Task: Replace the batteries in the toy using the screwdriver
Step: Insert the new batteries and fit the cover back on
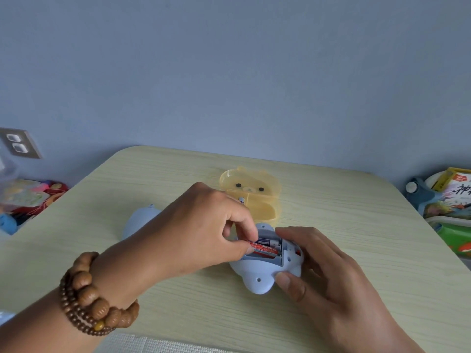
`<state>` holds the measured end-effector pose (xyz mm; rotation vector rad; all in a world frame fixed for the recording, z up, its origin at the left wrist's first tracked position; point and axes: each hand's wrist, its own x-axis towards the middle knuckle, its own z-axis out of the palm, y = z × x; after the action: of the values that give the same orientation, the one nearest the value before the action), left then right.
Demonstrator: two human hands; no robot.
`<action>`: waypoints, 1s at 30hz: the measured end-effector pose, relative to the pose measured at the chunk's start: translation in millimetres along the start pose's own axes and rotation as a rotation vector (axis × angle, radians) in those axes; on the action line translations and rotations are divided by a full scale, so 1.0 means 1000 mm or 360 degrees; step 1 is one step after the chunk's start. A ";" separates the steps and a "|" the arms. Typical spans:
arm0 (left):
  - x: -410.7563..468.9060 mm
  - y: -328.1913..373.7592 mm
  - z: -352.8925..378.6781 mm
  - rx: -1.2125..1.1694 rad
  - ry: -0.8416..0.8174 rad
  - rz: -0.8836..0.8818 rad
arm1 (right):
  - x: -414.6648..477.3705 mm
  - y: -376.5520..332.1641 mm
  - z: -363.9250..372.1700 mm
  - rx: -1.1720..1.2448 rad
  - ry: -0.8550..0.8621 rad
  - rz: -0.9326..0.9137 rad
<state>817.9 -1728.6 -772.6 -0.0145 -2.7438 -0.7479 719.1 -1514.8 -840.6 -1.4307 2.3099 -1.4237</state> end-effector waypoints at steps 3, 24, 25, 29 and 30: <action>0.000 0.002 -0.001 0.0096 -0.0053 0.0053 | 0.000 0.000 0.000 0.0015 -0.0011 0.0003; 0.006 -0.002 0.005 -0.0074 -0.0091 -0.0550 | 0.000 0.000 0.000 0.0050 -0.0003 -0.0069; 0.007 -0.002 0.006 -0.0080 -0.0108 -0.0580 | 0.000 0.000 0.000 0.0049 -0.0002 -0.0066; 0.011 -0.002 0.005 -0.0123 -0.0200 -0.0671 | -0.001 0.000 0.000 0.0030 -0.0007 -0.0073; 0.013 -0.002 0.005 -0.0140 -0.0200 -0.0682 | -0.001 0.000 0.000 0.0017 -0.0007 -0.0082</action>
<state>804.1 -1728.6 -774.5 0.5398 -2.8634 -1.0058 719.2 -1514.4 -841.3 -1.4991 2.2754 -1.4426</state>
